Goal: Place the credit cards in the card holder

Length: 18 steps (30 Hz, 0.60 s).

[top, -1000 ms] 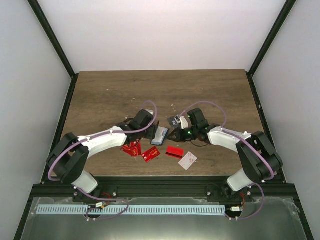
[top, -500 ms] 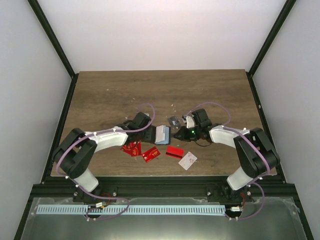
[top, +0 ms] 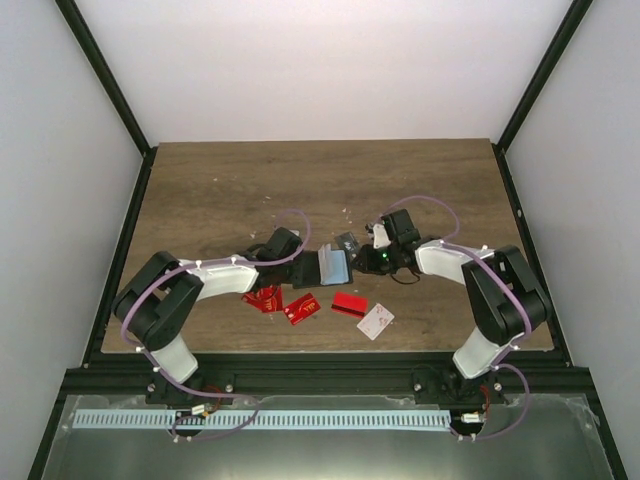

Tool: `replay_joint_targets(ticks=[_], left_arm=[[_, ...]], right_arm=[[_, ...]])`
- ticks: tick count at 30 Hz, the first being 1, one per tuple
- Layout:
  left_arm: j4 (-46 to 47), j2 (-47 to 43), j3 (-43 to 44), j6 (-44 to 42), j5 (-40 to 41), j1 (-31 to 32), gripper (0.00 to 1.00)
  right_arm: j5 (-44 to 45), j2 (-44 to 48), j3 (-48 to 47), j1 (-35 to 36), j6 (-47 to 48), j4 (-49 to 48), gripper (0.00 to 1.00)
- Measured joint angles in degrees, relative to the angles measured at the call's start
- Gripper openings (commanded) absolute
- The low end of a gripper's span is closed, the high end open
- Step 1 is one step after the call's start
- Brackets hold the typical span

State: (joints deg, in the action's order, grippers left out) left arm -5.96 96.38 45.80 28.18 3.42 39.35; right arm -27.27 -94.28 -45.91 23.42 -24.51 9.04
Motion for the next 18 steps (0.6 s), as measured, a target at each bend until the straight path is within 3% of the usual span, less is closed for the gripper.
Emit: replay_joint_targets(ticks=[10,18], left_arm=[[1.75,0.00,-0.76,0.11,-1.86,0.00,0.24],[2.16,0.00,-0.92,-0.11,-2.58,0.00,0.23]], right_arm=[[-2.12,7.04,-1.07,0.37,0.20,2.97,0.25],[-4.96,4.81,-2.34,3.23,-2.32,0.44,0.23]])
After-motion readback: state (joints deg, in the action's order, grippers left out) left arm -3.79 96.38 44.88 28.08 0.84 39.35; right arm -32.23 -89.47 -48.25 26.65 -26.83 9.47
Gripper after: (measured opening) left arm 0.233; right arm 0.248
